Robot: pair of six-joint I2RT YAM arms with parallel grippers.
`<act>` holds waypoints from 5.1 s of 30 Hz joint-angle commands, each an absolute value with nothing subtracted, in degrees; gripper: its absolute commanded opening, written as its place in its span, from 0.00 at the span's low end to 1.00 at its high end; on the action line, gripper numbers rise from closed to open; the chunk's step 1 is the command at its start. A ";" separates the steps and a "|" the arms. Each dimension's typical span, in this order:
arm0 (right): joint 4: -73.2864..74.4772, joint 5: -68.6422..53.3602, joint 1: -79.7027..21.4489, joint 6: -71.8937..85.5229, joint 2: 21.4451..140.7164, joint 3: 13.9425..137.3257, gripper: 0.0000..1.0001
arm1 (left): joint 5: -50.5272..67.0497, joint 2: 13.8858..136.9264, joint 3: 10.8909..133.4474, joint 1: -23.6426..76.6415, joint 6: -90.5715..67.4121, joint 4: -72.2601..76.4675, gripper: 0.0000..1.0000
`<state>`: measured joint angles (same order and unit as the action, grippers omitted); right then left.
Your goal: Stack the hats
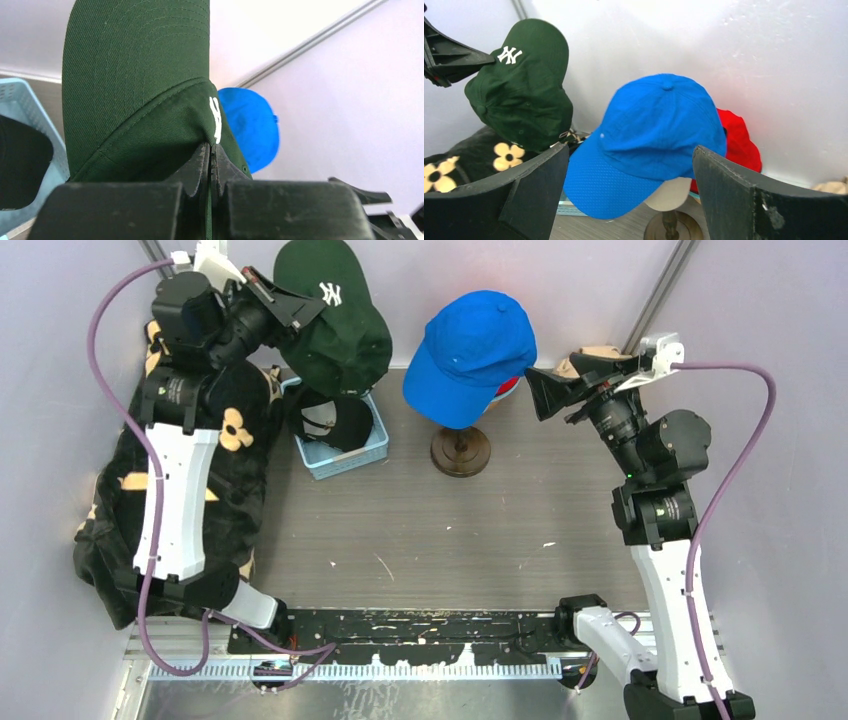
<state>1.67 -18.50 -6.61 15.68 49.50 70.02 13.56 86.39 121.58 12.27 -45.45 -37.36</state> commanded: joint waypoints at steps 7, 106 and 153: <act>-2.03 -27.33 -9.77 21.60 56.41 79.52 0.96 | 20.36 82.07 127.31 12.48 -45.31 -42.30 0.00; 24.46 -2.32 -58.14 -34.19 75.79 116.03 0.01 | 27.10 65.87 96.09 12.29 -50.93 -24.48 0.38; 14.13 -26.91 -43.32 -19.43 80.42 110.10 0.01 | 43.71 61.55 61.24 11.05 -76.33 16.74 0.56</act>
<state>20.67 -24.95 -43.64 -20.47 80.66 108.22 43.64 63.55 62.15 11.84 -74.17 10.17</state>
